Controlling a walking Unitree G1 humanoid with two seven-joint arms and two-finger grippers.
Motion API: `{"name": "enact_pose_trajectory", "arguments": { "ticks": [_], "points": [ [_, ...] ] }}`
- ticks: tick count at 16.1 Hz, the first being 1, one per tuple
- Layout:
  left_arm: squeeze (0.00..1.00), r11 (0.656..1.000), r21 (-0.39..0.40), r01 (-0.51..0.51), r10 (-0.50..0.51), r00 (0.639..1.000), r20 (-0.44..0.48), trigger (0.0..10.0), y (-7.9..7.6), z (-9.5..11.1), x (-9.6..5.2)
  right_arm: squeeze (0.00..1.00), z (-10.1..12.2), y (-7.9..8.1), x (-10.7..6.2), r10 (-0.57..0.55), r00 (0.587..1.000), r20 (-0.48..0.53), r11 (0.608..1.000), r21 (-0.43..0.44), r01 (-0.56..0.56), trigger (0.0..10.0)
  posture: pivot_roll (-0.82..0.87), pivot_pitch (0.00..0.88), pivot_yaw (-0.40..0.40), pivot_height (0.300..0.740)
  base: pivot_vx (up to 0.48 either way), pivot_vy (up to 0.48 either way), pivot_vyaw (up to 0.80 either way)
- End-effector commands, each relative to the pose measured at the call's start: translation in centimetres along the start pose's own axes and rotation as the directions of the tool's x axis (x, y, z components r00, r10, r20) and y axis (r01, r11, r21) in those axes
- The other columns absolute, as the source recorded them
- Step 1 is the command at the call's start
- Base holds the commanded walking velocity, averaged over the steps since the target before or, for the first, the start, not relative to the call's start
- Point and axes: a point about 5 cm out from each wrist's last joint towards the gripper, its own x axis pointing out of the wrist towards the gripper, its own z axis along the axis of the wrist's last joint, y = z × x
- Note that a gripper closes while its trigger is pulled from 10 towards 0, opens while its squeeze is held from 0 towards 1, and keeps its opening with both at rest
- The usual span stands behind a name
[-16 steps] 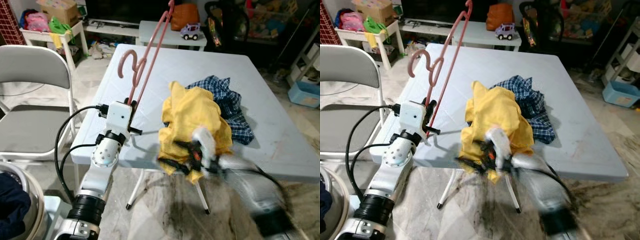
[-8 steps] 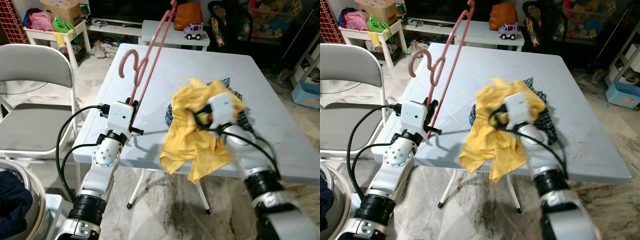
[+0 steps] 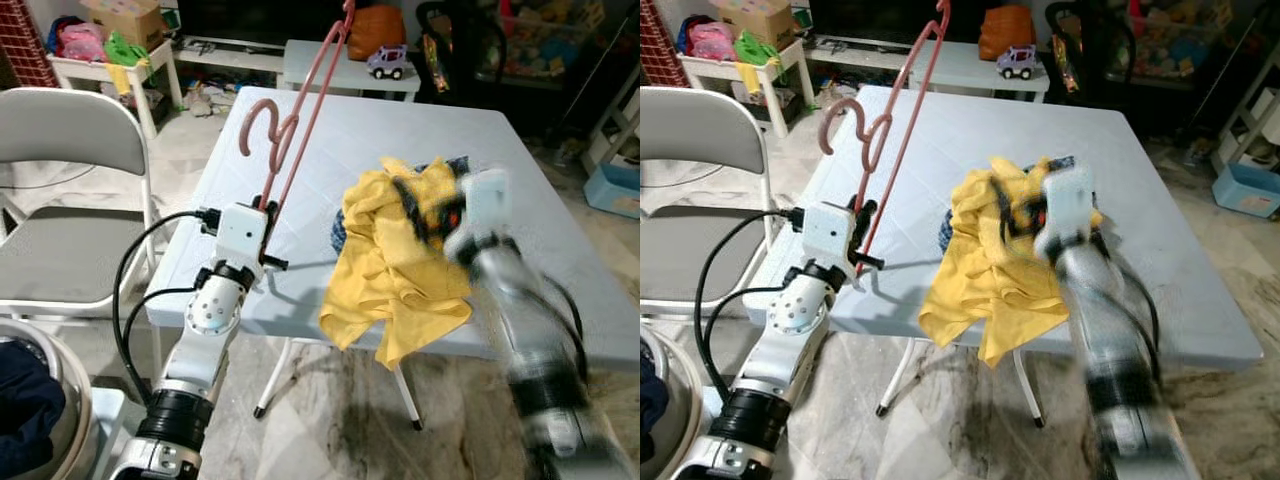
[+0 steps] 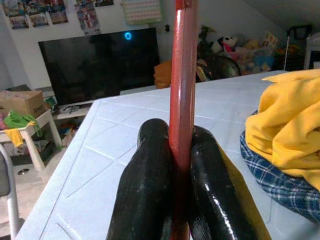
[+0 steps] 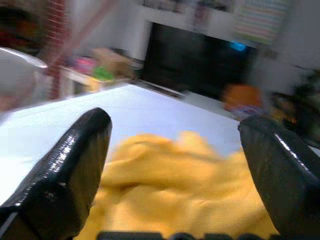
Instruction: Hang hanger
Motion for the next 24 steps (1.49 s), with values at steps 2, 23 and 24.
{"name": "enact_pose_trajectory", "arguments": {
  "ticks": [2, 23, 24],
  "points": [
    [0.00, 1.000, -0.011, 0.025, -0.026, 0.999, -0.045, 10.0, -0.5, -0.9, -0.1, 0.00, 1.5, -0.8, -1.8, -0.034, 0.999, 0.036, 0.999, -0.027, 0.035, 10.0, 0.13, 0.026, -0.100, 0.740, 0.000, 0.000, 0.00],
    [0.00, 0.982, 0.191, -0.004, -0.027, 0.987, 0.161, 10.0, -0.6, 2.2, 0.3, 0.00, 0.7, -0.7, -8.4, -0.428, 0.904, 0.014, 0.903, -0.018, 0.428, 10.0, 0.09, 0.013, -0.087, 0.740, 0.000, 0.000, 0.00],
    [0.00, 0.982, 0.190, -0.002, -0.028, 0.988, 0.152, 10.0, -0.5, 2.0, 0.3, 0.00, 0.6, -0.6, -8.3, -0.425, 0.905, 0.014, 0.905, -0.015, 0.425, 10.0, 0.09, 0.013, -0.086, 0.740, 0.000, 0.000, 0.00]
  ]
}}
